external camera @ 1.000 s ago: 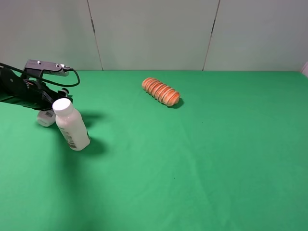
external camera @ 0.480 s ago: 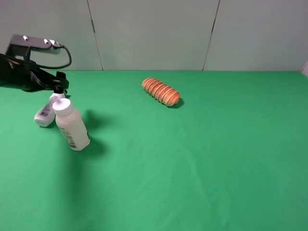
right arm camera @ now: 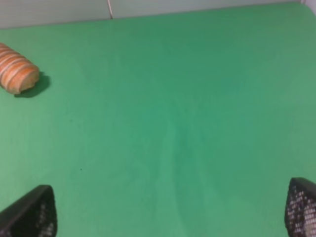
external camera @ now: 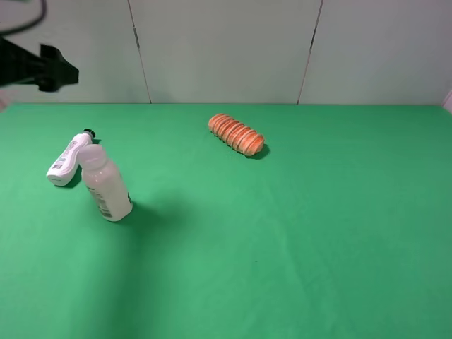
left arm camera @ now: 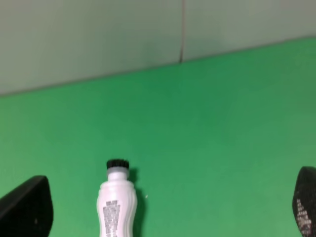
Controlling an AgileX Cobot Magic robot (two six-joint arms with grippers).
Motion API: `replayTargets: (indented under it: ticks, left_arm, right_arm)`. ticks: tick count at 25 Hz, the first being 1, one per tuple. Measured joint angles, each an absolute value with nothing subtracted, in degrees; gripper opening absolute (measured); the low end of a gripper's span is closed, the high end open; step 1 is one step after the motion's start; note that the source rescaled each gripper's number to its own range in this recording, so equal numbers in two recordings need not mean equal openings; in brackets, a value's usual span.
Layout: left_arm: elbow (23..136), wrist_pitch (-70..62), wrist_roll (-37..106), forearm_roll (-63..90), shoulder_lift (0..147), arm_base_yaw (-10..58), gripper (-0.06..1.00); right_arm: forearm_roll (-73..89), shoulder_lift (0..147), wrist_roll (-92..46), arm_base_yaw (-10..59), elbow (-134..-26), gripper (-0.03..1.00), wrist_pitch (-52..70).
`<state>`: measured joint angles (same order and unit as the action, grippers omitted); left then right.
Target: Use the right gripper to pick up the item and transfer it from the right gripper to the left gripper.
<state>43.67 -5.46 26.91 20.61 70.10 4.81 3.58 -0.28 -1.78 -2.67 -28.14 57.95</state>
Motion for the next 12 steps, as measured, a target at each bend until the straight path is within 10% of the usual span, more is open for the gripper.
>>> replayTargets:
  ticks: [12]
  left_arm:
    - [43.67,-32.07,9.72,1.86,43.18,4.81,1.00]
  right_arm:
    - [3.58,-0.28,-1.78,-2.67,-28.14,1.00,57.95]
